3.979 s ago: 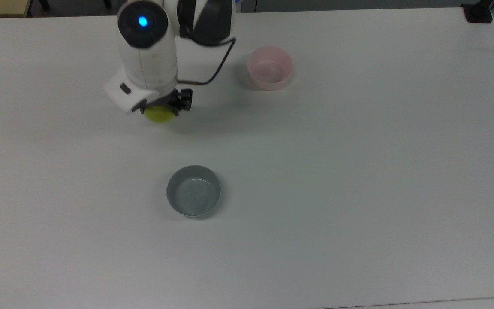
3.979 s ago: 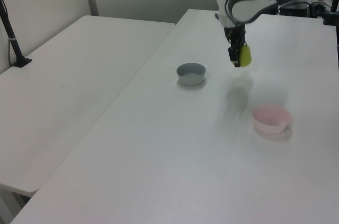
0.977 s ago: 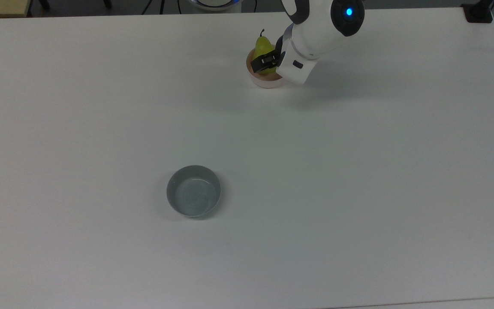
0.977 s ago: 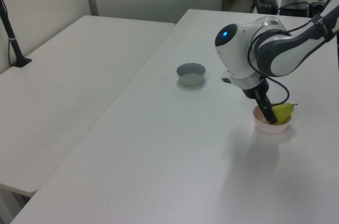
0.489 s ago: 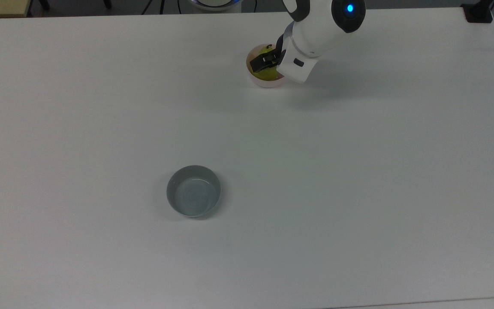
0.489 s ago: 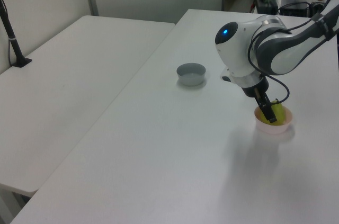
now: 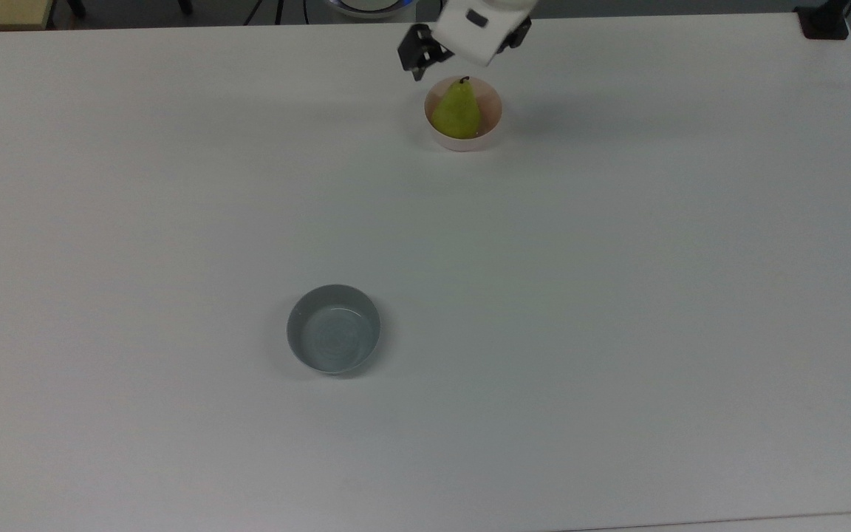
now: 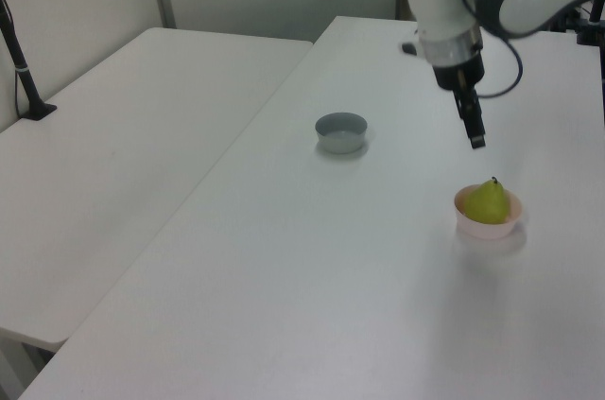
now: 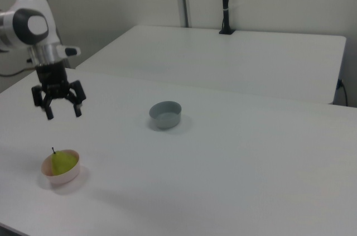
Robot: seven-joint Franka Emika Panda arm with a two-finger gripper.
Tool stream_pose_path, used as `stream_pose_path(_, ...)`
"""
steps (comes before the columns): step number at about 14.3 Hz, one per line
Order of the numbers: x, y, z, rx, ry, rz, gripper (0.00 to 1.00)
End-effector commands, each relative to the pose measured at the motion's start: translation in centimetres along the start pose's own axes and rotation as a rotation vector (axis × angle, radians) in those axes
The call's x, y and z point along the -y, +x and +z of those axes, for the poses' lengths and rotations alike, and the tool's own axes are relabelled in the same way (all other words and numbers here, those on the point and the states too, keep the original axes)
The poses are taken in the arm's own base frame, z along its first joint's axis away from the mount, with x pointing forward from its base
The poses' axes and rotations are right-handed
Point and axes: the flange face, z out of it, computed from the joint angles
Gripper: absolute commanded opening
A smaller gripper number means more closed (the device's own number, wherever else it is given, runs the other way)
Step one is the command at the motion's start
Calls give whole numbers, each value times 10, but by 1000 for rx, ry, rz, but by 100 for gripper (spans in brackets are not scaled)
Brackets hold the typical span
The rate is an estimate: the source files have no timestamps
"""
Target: Place the pear in the bowl
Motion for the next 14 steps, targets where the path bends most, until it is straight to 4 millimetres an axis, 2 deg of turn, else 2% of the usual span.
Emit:
stream_pose_path(1, -61, -16, -44, -78, 58, 131, 100)
stream_pose_path(4, -130, -29, -63, -131, 81, 254, 100)
stream_pose_path(8, -198, -52, -56, -139, 101, 368, 100)
stream_pose_path(10, -215, -58, -52, -138, 106, 402, 100)
stream_pose_path(14, -223, -58, -47, -129, 98, 416, 100)
